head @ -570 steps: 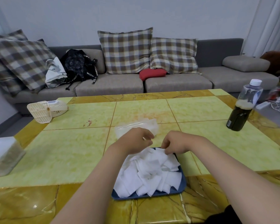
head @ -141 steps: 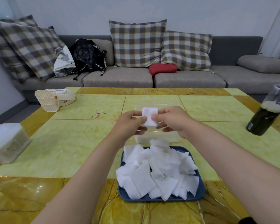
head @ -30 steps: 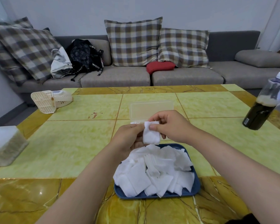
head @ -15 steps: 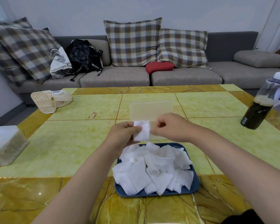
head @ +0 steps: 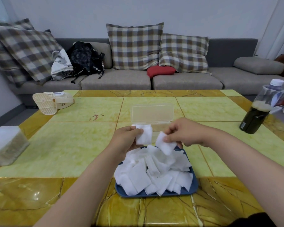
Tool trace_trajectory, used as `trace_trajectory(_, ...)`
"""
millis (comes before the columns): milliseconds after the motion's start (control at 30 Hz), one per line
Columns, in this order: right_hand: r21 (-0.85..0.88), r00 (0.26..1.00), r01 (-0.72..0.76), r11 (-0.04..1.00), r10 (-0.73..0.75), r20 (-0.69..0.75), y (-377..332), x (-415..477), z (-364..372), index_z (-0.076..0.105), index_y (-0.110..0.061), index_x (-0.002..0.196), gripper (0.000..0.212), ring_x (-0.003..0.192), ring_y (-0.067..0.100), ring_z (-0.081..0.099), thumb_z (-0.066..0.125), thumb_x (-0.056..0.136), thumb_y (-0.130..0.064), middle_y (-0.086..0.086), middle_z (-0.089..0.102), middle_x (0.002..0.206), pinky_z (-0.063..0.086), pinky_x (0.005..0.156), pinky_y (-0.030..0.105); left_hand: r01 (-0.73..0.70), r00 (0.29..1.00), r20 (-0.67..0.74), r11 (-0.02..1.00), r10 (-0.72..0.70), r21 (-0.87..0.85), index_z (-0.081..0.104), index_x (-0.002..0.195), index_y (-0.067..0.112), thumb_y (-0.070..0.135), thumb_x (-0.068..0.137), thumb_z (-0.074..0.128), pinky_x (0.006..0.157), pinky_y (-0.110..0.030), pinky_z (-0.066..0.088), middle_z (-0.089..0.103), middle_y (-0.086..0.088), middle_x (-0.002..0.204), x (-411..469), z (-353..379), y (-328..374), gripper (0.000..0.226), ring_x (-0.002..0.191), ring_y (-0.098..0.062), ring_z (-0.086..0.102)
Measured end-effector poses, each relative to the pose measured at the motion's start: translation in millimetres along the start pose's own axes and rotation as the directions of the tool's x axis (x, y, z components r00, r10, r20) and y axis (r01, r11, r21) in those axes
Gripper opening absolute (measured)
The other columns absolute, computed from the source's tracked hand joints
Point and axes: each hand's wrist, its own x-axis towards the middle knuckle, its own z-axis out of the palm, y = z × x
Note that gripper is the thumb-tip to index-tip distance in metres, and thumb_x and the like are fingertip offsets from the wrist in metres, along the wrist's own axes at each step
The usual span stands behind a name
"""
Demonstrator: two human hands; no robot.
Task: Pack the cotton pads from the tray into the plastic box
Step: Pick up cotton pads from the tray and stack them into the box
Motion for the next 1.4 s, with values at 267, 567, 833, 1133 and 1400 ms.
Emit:
trace_trajectory(267,0.463,0.983,0.035,0.886,0.054,-0.177,-19,12,19,0.076,-0.011,0.091,0.007,0.042,0.013,0.052,0.079,0.085,-0.014,0.001,0.072,0.071,0.026,0.039,0.02,0.024,0.99,0.138,0.989,-0.004,-0.145,0.074,0.106,0.001,0.008,0.095,0.061,0.072,-0.03,0.062,0.077,-0.017,0.102,-6,16,0,0.018,0.084,-0.024,0.076)
trace_trajectory(567,0.361,0.956,0.001,0.932,0.105,-0.274,-20,23,26,0.07,-0.015,0.075,0.015,0.043,0.014,0.047,0.085,0.079,-0.017,0.002,0.063,0.065,0.029,0.042,0.02,0.12,0.987,0.144,0.923,-0.072,-0.367,0.066,0.103,-0.002,0.012,0.102,0.053,0.074,-0.031,0.063,0.079,-0.014,0.088,-5,17,0,0.019,0.079,-0.023,0.078)
trace_trajectory(833,0.095,0.924,0.053,0.994,-0.013,-0.382,-19,25,27,0.074,-0.006,0.078,0.018,0.049,0.006,0.046,0.086,0.077,-0.019,-0.009,0.058,0.059,0.038,0.052,0.021,0.084,0.98,0.195,0.969,-0.039,-0.23,0.068,0.114,-0.002,0.027,0.1,0.061,0.071,-0.03,0.063,0.077,-0.018,0.102,-6,13,3,0.033,0.087,-0.026,0.077)
trace_trajectory(1133,-0.218,0.998,-0.056,0.974,0.059,0.008,-20,9,28,0.064,-0.011,0.07,0.042,0.06,0.021,0.05,0.076,0.077,-0.05,0.004,0.06,0.068,0.041,0.058,0.032,0.008,0.999,-0.034,0.999,-0.009,-0.04,0.07,0.096,0.0,-0.001,0.092,0.065,0.061,-0.027,0.062,0.076,-0.017,0.093,-2,3,-1,0.007,0.073,-0.024,0.076)
trace_trajectory(1400,-0.424,0.985,-0.037,0.905,0.104,0.136,-16,2,32,0.074,-0.015,0.092,0.014,0.058,0.017,0.053,0.073,0.087,-0.029,-0.005,0.062,0.07,0.044,0.055,0.025,0.019,0.998,-0.062,0.995,-0.025,-0.095,0.066,0.093,0.003,0.006,0.096,0.063,0.058,-0.027,0.061,0.069,-0.013,0.098,-2,5,-1,0.005,0.079,-0.024,0.071)
